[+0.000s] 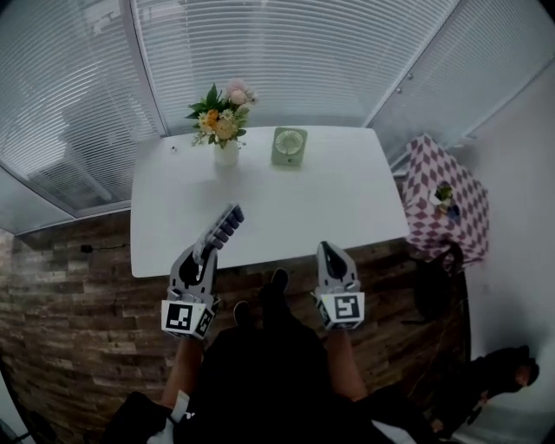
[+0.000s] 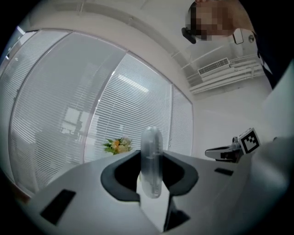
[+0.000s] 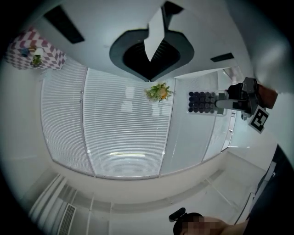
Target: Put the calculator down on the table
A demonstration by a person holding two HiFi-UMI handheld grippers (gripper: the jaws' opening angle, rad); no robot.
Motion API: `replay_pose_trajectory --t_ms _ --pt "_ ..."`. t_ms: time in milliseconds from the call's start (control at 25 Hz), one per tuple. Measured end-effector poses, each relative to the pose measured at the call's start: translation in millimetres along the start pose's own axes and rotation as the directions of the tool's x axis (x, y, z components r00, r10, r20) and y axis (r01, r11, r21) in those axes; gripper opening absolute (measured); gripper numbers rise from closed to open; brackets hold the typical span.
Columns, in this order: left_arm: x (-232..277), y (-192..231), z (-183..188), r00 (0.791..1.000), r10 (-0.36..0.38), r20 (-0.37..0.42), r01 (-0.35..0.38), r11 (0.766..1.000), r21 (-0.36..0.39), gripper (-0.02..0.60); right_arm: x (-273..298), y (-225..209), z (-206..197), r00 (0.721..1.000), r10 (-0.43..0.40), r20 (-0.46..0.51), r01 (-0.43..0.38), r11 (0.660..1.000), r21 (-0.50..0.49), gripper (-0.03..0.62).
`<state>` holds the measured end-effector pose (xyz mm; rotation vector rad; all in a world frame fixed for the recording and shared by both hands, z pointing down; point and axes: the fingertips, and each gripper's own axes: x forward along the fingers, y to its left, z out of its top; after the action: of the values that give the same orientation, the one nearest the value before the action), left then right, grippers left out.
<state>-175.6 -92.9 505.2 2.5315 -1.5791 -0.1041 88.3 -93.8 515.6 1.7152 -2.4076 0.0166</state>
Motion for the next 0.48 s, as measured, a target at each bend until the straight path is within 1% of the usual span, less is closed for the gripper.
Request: replay_pose_trajectory --t_ms 200,320,480 --pt "32.1 0.3 2.1 1.000 -0.003 0.002 0.003 1.000 0.016 0.100 29.1 -18.1 1.2 1.000 0.008 0.010 -0.008 1.000 -0.011 0.006" --pt "55.7 1.0 4.9 1.000 -0.001 0.001 0.001 1.000 0.024 0.100 51.0 -32.7 8.5 1.000 0.015 0.028 -0.015 1.000 0.004 0.006" --pt "90.3 5.0 11.8 1.000 0.005 0.009 -0.006 0.999 0.049 0.100 82.8 -49.6 15.9 0.999 0.041 0.029 -0.041 0.999 0.003 0.006"
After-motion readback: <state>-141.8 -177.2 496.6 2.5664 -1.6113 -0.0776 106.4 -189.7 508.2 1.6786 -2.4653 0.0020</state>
